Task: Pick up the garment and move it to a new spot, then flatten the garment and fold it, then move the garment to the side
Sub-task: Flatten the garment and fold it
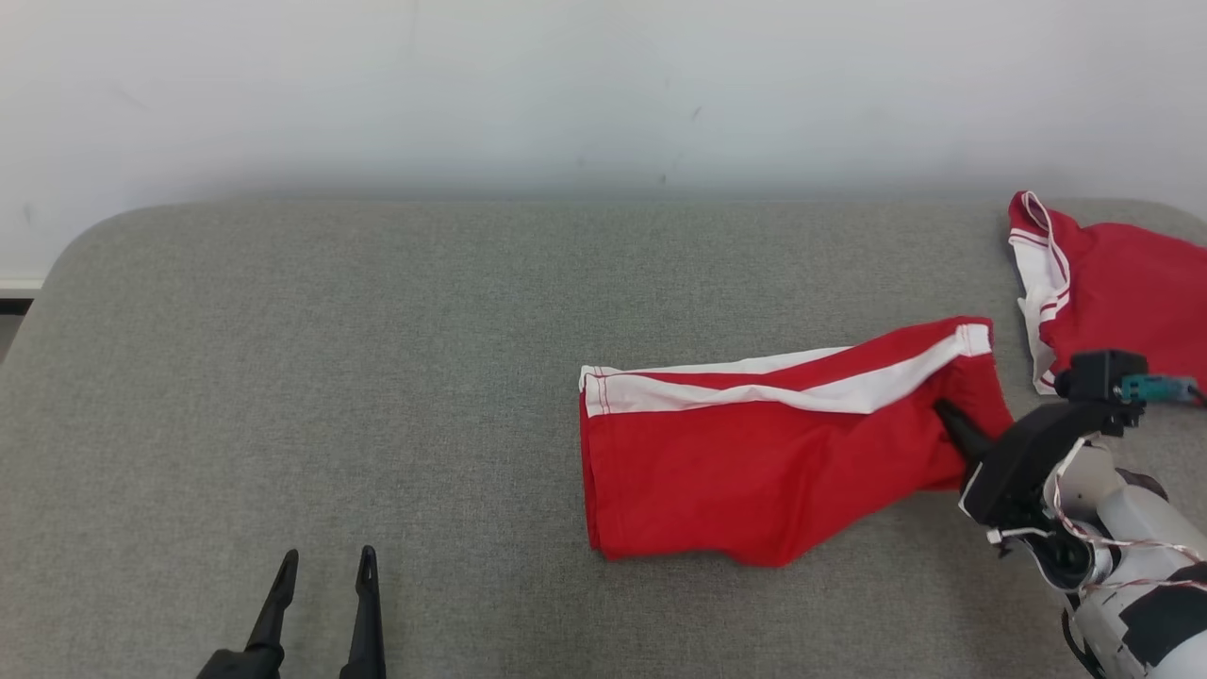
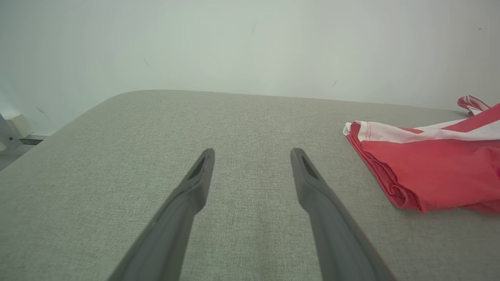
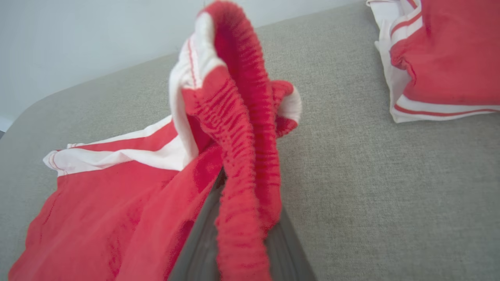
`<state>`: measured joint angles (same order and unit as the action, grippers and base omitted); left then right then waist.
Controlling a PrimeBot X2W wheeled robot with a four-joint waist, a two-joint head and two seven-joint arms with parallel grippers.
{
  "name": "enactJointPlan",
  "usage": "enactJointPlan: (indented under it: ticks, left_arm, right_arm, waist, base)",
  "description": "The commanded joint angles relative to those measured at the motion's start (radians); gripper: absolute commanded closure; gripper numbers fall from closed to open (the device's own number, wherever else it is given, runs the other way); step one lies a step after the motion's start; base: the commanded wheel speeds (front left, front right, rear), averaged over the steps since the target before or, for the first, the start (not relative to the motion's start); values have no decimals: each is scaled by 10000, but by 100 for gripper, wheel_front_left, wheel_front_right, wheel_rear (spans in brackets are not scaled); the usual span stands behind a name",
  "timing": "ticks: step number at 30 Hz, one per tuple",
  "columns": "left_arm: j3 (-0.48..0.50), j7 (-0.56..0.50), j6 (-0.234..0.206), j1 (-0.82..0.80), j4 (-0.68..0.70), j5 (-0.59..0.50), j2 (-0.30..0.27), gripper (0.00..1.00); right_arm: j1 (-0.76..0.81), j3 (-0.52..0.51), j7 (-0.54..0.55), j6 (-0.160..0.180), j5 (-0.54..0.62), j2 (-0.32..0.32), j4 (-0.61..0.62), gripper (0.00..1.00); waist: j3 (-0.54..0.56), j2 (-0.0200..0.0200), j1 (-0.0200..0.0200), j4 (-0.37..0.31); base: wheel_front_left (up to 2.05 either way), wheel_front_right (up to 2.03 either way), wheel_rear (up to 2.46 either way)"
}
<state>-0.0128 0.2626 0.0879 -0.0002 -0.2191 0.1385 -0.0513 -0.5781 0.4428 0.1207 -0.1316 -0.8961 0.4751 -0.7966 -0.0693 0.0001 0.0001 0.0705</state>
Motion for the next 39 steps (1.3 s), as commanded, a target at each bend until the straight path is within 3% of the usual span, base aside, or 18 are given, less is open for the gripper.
enactJointPlan:
  ticks: [1,8,13,21,30,31,32,33,39]
  left_arm:
    - [-19,28,-14,160,-45,87,16,0]
    - [-177,28,-45,169,-160,205,16,0]
    - [-325,28,-101,109,-203,324,16,0]
    - [-693,28,-168,-183,-263,573,17,0]
    - [-1082,28,-335,-436,-330,795,17,0]
    - [-1107,28,-352,-441,-341,814,17,0]
    - [-1111,28,-372,-437,-344,821,15,0]
    - [-1107,28,-394,-429,-347,824,17,0]
    - [-992,28,-424,-297,-341,797,14,0]
  right_arm:
    - [-32,40,459,28,-539,62,424,100]
    - [-117,-158,2504,26,-2749,-248,2090,100]
    - [-269,-277,3184,26,-3303,-867,2342,100]
    - [-837,250,3184,26,-2127,-1970,1420,100]
    - [-1400,500,2593,26,-720,-2582,-269,100]
    - [-1454,529,2530,26,-636,-2609,-367,89]
    - [-1501,546,2469,26,-599,-2638,-436,33]
    - [-1526,570,2414,26,-561,-2670,-475,0]
    - [-1392,655,1782,26,-585,-2574,-64,0]
  waist:
    - [55,-1,-1,-51]
    - [157,-1,-1,-22]
    - [156,-1,-1,196]
    - [-102,-1,-1,848]
    - [-376,-1,-1,1523]
    - [-394,-1,-1,1561]
    - [-400,-1,-1,1578]
    - [-403,-1,-1,1589]
    - [-323,-1,-1,1480]
  base:
    - [0,0,0]
    - [0,0,0]
    - [0,0,0]
    - [0,0,0]
    - [0,0,0]
    - [0,0,0]
    - [0,0,0]
    - [0,0,0]
    - [0,0,0]
